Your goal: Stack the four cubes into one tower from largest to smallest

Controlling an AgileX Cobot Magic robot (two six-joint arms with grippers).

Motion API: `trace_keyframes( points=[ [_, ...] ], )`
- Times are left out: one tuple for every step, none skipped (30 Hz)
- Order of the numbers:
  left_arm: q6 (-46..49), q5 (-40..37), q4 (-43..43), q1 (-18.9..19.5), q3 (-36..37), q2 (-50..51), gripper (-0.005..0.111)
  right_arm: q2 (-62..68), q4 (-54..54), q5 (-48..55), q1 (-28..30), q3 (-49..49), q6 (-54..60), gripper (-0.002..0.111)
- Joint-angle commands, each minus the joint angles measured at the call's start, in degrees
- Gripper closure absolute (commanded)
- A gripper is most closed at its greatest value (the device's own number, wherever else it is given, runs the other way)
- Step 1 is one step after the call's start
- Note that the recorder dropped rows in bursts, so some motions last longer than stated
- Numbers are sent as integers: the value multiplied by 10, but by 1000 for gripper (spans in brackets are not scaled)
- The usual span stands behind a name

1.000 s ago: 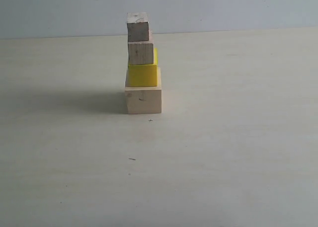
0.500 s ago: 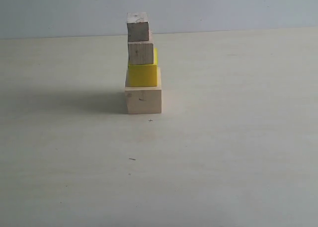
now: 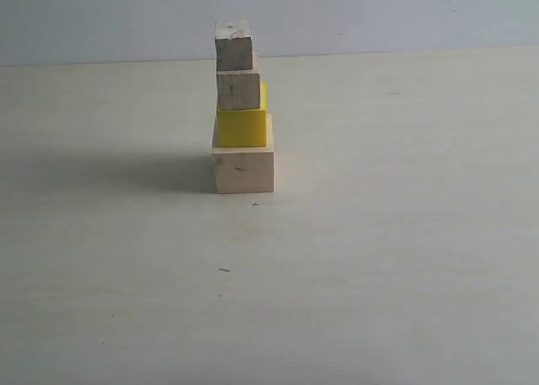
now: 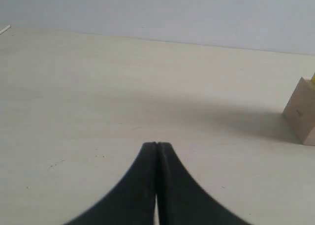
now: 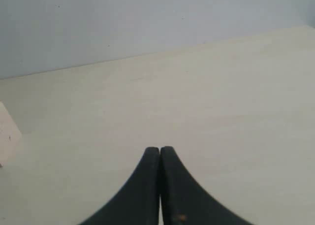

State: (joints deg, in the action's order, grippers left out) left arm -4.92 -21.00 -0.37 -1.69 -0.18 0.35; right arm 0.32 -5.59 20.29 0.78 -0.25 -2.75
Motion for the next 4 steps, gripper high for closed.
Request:
trace_keyframes(
  points=[
    [2,7,-3,-4,2,-4,107,-3,0,-1,2,3,-2,108],
    [2,7,-3,-4,2,-4,107,-3,0,-1,2,3,-2,108],
    [2,7,-3,-4,2,-4,107,-3,0,-1,2,3,-2,108],
    [2,7,-3,-4,2,-4,107,-3,0,-1,2,3,-2,108]
  ],
)
